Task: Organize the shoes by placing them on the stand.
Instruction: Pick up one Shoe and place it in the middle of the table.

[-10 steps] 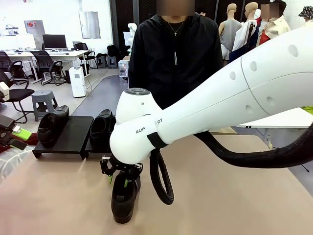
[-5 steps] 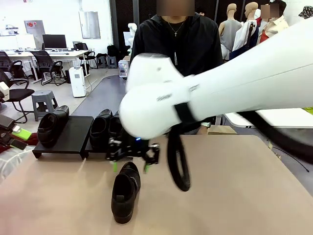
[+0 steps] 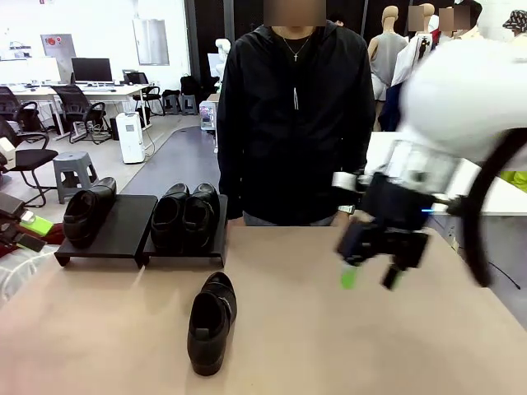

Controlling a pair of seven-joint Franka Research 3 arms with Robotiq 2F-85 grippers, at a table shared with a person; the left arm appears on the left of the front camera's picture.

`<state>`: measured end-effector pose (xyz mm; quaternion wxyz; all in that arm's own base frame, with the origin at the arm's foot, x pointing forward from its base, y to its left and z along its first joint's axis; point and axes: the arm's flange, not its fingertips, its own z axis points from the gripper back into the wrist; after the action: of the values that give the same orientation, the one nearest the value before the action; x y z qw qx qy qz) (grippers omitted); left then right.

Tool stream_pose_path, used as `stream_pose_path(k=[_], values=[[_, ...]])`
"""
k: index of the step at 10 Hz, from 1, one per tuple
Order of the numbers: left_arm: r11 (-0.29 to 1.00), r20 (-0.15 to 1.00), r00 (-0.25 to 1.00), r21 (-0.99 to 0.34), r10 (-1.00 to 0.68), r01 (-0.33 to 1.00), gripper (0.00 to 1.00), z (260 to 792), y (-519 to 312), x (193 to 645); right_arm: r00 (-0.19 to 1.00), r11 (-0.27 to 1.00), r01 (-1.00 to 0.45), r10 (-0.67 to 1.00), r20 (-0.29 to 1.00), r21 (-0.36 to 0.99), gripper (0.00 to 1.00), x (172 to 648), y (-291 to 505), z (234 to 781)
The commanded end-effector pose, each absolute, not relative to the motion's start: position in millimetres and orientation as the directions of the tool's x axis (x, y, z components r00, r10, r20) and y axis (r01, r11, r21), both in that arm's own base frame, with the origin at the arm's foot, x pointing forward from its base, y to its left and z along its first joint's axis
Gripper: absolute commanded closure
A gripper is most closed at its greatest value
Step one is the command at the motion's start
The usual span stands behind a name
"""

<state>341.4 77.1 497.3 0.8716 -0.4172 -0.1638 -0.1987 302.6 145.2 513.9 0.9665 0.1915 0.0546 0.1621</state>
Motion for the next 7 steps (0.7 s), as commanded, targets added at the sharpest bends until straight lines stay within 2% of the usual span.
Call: stream_pose_path(k=[1, 4, 5, 7], values=[[0.563, 0.462, 0.858, -0.656, -0.225, 0.502, 0.0, 497.0, 78.9, 339.8, 0.97, 0.858, -0.224, 0.242, 0.019, 0.462, 0.0, 291.1, 84.5, 508.6], [0.563, 0.462, 0.858, -0.656, -0.225, 0.502, 0.0, 497.0, 78.9, 339.8, 0.951, 0.859, -0.247, 0.126, 0.282, 0.448, 0.0, 247.7, 16.5, 486.4], [0.563, 0.462, 0.858, -0.656, -0.225, 0.502, 0.0, 497.0, 78.9, 339.8, 0.942, 0.864, -0.205, 0.046, 0.333, 0.46, 0.0, 246.5, 8.9, 476.9], [0.563, 0.462, 0.858, -0.656, -0.225, 0.502, 0.0, 497.0, 78.9, 339.8, 0.858, 0.851, -0.29, 0.027, 0.513, 0.439, 0.0, 248.7, 6.4, 456.8]])
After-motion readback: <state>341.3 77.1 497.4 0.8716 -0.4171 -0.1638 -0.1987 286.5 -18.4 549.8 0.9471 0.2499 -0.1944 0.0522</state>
